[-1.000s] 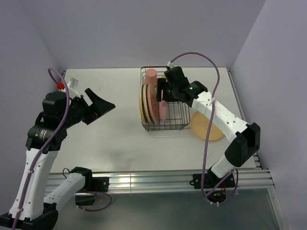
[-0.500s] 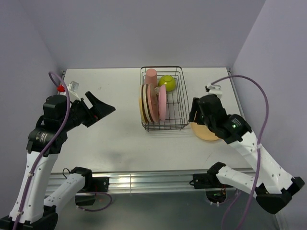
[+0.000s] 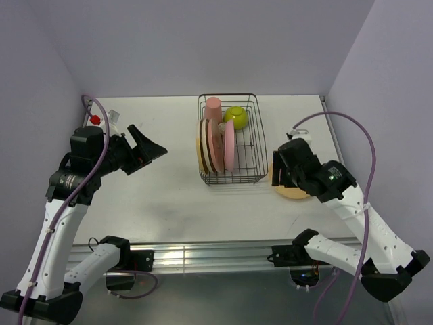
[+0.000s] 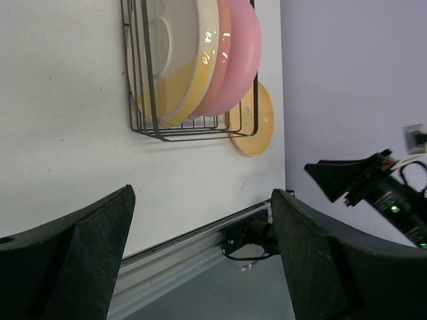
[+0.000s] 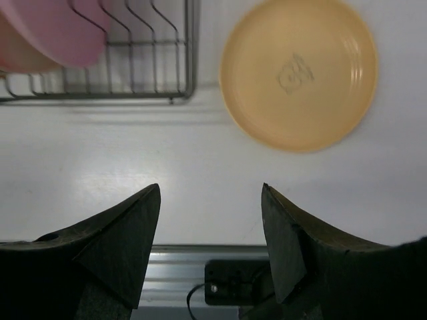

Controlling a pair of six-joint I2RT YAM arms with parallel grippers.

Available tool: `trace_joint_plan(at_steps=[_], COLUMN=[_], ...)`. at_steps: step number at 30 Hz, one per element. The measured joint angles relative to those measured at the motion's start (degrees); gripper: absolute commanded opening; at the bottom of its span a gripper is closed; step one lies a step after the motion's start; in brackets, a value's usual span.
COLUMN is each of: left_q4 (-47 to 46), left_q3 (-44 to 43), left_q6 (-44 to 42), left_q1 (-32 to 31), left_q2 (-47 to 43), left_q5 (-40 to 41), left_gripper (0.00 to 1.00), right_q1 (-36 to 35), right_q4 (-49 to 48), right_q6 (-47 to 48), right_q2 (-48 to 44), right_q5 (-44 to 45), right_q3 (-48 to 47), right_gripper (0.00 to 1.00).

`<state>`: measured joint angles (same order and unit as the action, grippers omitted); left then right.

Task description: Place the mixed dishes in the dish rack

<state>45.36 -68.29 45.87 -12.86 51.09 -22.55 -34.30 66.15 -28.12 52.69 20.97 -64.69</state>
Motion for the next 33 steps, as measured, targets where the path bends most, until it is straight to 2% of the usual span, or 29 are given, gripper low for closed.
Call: trace_joint_plan(at_steps=[4, 7, 15, 20, 28, 33], left_q4=[-0.2, -0.9, -3.0, -4.2, -4.9, -4.4], left_q3=[0.1, 1.2, 6.5, 9.6, 10.0, 10.0], left_q6=[-0.1, 0.0, 0.3, 0.3, 0.3, 0.0], left_q1=[0.0, 0.0, 0.0, 0.0, 0.0, 0.0], left_q2=[-1.1, -2.5, -6.3, -7.4, -8.3, -10.3], left_q5=[-0.2, -0.6, -2.0, -3.7, -4.9, -4.8], left_gripper=[0.89, 0.89, 0.88, 0.88, 0.89, 0.89], right_q1=[-0.8, -1.0, -1.0, 0.2, 10.0, 11.5], right_q4=[-3.1, -5.2, -8.7, -11.1, -24.6, -31.9], right_q6=[9.5, 17.3, 32.4, 39.4, 49.3, 54.1], right_q2=[3.7, 3.9, -3.4, -5.5, -3.1, 1.2], right_q5=[1.0, 1.7, 2.7, 4.6, 4.2, 1.3], right_q3=[-8.4, -8.3, 12.4, 24.5, 32.0, 33.4], right_gripper=[0.71, 0.77, 0.83, 0.83, 0.79, 0.75])
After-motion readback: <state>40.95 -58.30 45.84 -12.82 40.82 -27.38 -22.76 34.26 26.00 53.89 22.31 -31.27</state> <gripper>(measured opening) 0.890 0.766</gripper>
